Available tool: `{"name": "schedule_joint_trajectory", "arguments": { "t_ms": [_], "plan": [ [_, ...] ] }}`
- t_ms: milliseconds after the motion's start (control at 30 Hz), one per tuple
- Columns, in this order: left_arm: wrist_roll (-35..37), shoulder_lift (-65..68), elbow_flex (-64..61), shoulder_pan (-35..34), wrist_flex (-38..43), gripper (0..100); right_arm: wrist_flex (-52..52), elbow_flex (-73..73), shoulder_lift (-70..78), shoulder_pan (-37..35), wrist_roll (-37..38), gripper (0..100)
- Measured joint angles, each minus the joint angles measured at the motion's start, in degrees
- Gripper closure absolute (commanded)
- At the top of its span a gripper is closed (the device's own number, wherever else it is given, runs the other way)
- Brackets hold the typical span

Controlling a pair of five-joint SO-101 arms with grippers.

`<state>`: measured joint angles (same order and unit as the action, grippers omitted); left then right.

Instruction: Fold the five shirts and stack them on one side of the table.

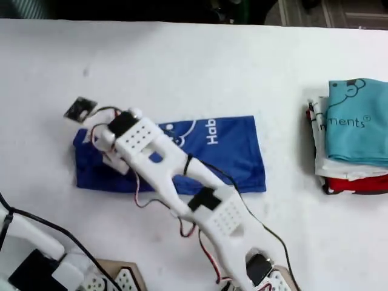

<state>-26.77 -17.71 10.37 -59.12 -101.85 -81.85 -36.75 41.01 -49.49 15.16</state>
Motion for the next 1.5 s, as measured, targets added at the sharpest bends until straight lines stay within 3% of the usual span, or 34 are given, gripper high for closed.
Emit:
{"name": "schedule_joint_trajectory", "arguments": {
  "t_ms": [267,467,567,767,933,1200,1500],
  "plan": [
    [0.00,0.00,0.00,0.00,0.00,98,-14.42,-21.98,5.54,1.23,0.00,65.9],
    [0.00,0.00,0.00,-0.09,0.00,98,-16.53,-26.64,5.10,2.37,0.00,98.5],
    [0.00,0.00,0.00,0.00,0.00,98,-16.62,-22.68,2.55,-0.44,0.00,93.8],
    [0.00,0.00,0.00,0.00,0.00,98,-13.98,-12.75,-0.35,-7.21,0.00,97.8],
    [0.00,0.00,0.00,0.00,0.00,98,-5.80,-10.90,5.27,-4.40,0.00,97.8],
    [0.00,0.00,0.00,0.00,0.00,98,-0.35,-21.98,15.12,5.71,0.00,97.8],
    [0.00,0.00,0.00,0.00,0.00,98,-15.30,-40.97,15.91,3.25,0.00,97.8]
  ]
}}
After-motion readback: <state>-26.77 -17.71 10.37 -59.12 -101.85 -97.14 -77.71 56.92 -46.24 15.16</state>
